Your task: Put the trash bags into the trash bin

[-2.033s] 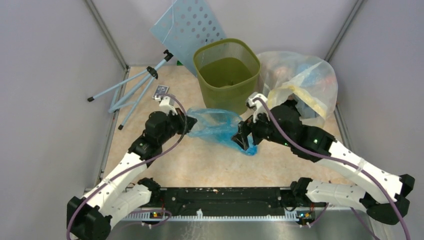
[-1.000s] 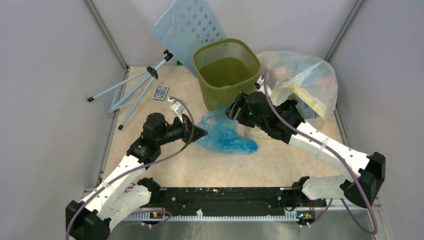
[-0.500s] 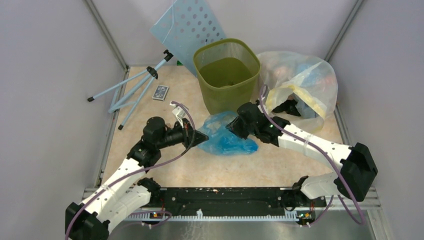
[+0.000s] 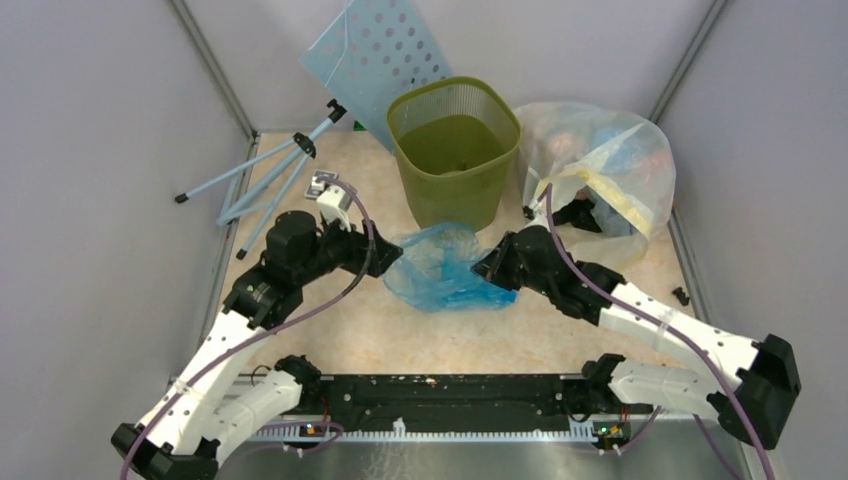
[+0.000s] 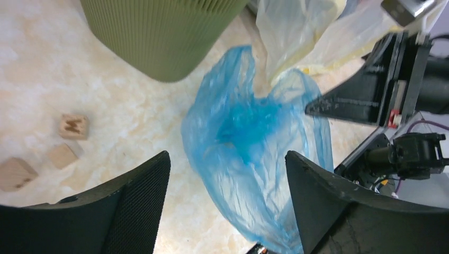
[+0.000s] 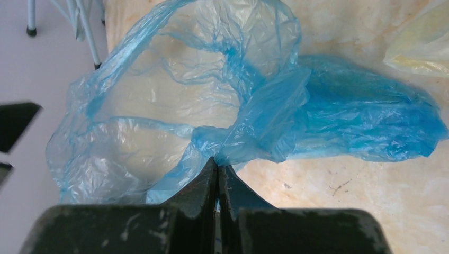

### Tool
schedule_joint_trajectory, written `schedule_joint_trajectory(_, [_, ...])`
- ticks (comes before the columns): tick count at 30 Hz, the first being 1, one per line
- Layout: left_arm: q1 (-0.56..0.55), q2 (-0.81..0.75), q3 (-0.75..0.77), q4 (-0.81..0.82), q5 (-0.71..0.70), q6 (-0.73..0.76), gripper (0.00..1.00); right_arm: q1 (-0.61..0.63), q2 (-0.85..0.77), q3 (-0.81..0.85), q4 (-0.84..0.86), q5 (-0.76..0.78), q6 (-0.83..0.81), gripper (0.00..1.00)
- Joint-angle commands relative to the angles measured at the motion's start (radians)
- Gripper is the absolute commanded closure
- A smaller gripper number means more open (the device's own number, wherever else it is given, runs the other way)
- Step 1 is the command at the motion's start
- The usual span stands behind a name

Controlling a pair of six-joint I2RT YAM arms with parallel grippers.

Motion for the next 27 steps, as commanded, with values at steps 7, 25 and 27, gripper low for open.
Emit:
schedule_joint_trajectory(7, [-0.003,0.240,0.261,-0.114,0.094,0.218,0.08,0.000,-0.080,-0.001,-0.006,-0.250,-0.250,1.00])
schedule_joint_trajectory(25, [-0.121,0.311,0.061,-0.126,0.290,0.178,0.13,0.004,-0.050,0.010,0.007,-0.268,-0.269,1.00])
schedule_joint_trajectory(27, [-0.135,0.309,0.039,-0.120,0.262,0.163,0.19,0.004,-0.047,0.009,0.010,-0.269,-0.269,1.00])
